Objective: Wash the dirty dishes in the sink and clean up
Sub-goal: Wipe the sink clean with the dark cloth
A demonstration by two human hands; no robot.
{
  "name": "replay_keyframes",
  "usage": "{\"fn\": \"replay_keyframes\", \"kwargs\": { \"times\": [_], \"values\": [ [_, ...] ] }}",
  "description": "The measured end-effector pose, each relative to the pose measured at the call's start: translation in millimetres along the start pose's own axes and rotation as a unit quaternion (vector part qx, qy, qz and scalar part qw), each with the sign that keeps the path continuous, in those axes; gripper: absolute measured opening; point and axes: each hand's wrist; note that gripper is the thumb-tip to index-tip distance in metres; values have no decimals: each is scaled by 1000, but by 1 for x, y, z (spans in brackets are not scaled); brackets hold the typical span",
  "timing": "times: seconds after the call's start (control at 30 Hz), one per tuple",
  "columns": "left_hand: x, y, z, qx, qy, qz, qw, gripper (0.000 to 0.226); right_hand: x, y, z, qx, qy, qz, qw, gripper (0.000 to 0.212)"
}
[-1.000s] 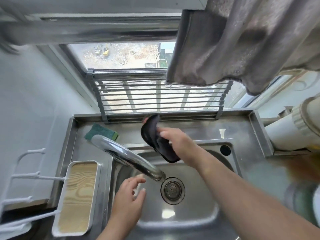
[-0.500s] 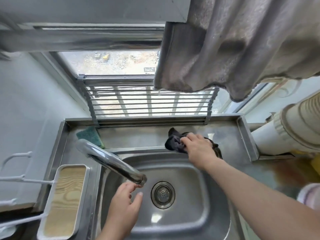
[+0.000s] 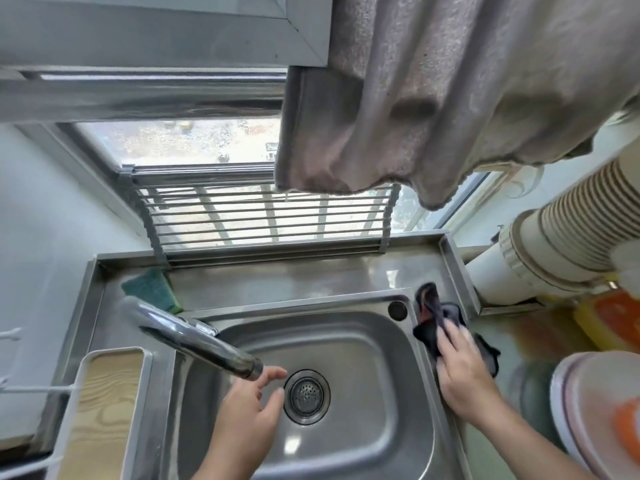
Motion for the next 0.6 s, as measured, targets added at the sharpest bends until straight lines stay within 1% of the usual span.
{"fn": "replay_keyframes", "kwargs": {
  "times": [0.07,0.13,0.23,0.3,0.37,0.43,0.5,0.53,0.6],
  "values": [
    [0,-1,2,-3,1,-5,1000,54,21,44,24,-25,55,29,998,60],
    [-2,-3,3,-1,-4,-11,1000,55,44,89,39,-33,84,20,996,62],
    [-4,-6,6,-4,-16,-20,1000,56,63,136,40,-25,84,7,996,62],
    [-6,-7,10,-6,-19,-23,1000,58,64,145,34,-40,72,9,997,62],
    [-6,-11,14,-12,-17,-28,999,61,61,132,34,-43,89,1,995,60],
    [-1,-12,16,-17,-14,-26,999,59,50,95,30,-32,111,-9,993,57],
    [4,-12,17,-17,-15,-23,999,45,32,38,21,-40,129,-27,990,57],
    [7,-12,17,-16,-14,-21,1000,39,20,7,14,-56,144,-43,987,55],
    [13,-15,14,-23,-6,-10,1000,35,-9,-54,4,-85,151,-89,981,44]
  ]
}}
Point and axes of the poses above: each hand's wrist, its own y-axis towards the middle knuckle, its own x-axis out of the back of the hand, z = x × y, and after that the axes turned 3 degrees about z, right-handed
